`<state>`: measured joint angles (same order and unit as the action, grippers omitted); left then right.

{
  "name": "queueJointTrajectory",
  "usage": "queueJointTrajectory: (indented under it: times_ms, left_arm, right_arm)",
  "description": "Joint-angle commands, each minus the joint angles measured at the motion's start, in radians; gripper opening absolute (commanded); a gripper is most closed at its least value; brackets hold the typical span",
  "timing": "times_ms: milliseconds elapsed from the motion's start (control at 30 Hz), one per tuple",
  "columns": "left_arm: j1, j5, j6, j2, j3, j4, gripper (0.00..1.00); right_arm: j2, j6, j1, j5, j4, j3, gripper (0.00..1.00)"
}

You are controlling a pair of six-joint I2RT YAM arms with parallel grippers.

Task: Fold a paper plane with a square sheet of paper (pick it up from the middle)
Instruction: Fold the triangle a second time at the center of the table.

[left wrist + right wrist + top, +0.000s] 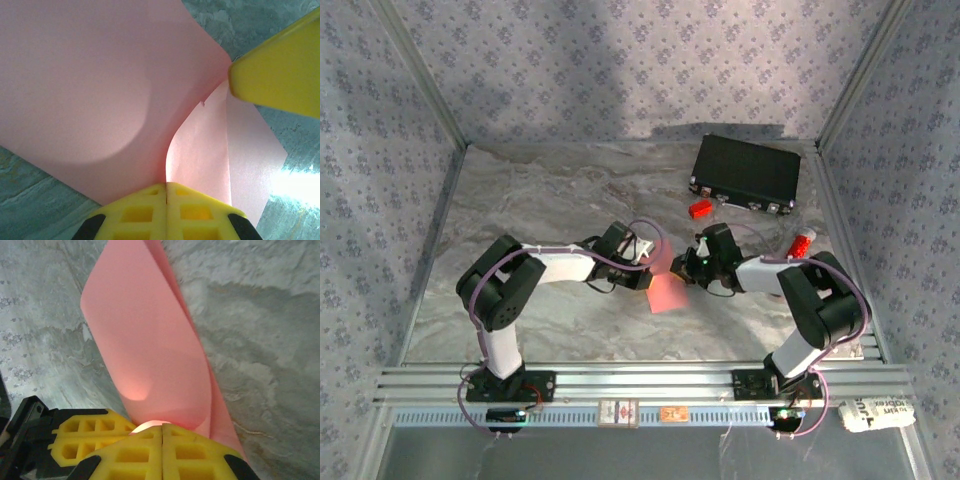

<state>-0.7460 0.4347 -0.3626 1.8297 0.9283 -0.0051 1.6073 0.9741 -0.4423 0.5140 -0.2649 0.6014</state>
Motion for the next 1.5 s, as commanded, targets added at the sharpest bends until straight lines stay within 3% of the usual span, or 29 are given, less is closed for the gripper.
queueJointTrajectory:
  times_ms: [0,167,467,833,1200,1467]
  left_arm:
    - [0.001,-0.004,0.024,0.042,0.006,-0.076,0.0]
    - [0.001,0.002,0.039,0.05,0.02,-0.096,0.0]
    - [0.004,0.005,0.07,0.068,0.063,-0.147,0.0]
    - [0.004,0.007,0.056,0.06,0.047,-0.128,0.0]
    - [0.011,0.009,0.06,0.056,0.052,-0.145,0.0]
    - [0.01,0.014,0.051,0.053,0.058,-0.144,0.0]
  right_arm:
    - [0.051,-0.022,0.017,0.014,0.012,-0.008,0.07]
    - [0.094,0.027,0.04,0.035,-0.063,-0.05,0.07]
    - [0.005,-0.029,0.058,0.044,0.064,0.048,0.08]
    - [0.143,0.025,0.064,0.047,-0.058,-0.013,0.07]
    - [-0.006,-0.009,0.05,0.085,0.041,0.033,0.08]
    - [0.063,-0.017,0.01,0.062,0.066,0.023,0.07]
